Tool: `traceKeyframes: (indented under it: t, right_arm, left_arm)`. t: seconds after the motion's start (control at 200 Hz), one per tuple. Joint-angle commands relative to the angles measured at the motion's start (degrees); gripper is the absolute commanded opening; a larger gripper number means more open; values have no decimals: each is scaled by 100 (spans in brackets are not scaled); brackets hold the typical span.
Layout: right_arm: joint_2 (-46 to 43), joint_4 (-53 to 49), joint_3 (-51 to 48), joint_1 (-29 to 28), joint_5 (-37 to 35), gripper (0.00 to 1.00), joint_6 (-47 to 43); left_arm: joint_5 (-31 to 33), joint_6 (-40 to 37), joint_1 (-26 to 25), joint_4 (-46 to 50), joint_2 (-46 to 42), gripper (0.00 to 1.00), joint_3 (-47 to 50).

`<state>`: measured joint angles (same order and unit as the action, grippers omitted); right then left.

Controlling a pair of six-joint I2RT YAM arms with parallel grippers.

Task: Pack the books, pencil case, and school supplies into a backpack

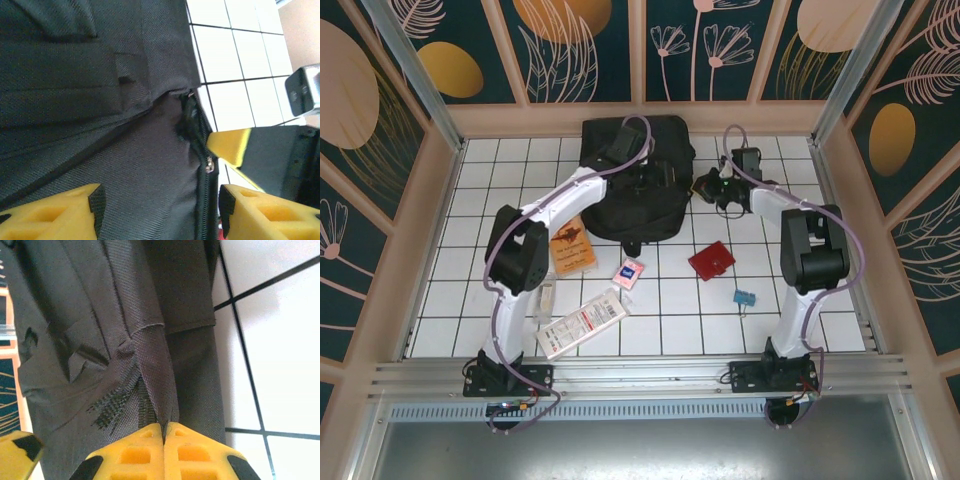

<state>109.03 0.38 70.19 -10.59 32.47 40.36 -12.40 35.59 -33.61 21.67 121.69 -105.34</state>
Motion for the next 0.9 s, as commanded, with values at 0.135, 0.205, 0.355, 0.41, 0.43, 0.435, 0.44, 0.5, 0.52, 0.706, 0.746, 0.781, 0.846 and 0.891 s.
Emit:
traceKeyframes:
  t: [0.135,0.205,0.355,0.41,0.43,0.435,0.44,0.5,0.52,0.706,0.746,0.781,0.846,0.891]
  right_arm:
    - [-634,1016,-979,-643,406,19,-108]
    - [-591,1137,-1046,-700,567,22,-174]
    - [-545,1142,-1094,-771,696,29,-379]
    - [-518,1082,-1056,-788,733,32,-480]
    - [-503,1043,-1036,-799,747,33,-524]
    - [-505,1039,-1031,-802,750,33,-535]
    - [-492,1027,-1028,-807,751,33,-545]
    - [-434,850,-919,-850,774,39,-739]
    - [-403,785,-876,-856,778,40,-812]
    - [-452,616,-717,-938,991,48,-1183]
    - [-624,745,-843,-911,952,50,-1173]
    - [-816,917,-1005,-857,892,51,-1112]
    - [-1168,1291,-1347,-692,858,51,-880]
    - [-1366,1479,-1536,-572,818,50,-698]
  left_arm:
    - [-113,-10,-13,-193,-578,64,628]
    - [-142,18,-13,-319,-694,64,859]
    - [-45,-26,-10,-321,-818,65,1071]
    - [-26,-42,-13,-331,-846,65,1102]
    - [-24,-44,-10,-330,-849,65,1117]
    - [-16,-44,-12,-330,-853,65,1119]
    - [-12,-44,-13,-330,-855,65,1120]
    - [39,-52,-12,-337,-870,65,1141]
    - [57,-53,-12,-339,-873,65,1151]
    - [201,-59,6,-307,-1014,67,1206]
    - [254,-61,28,-278,-1065,68,1220]
    - [264,-53,57,-262,-1111,68,1248]
    - [226,-31,108,-269,-1200,67,1319]
    - [194,-35,109,-254,-1210,67,1331]
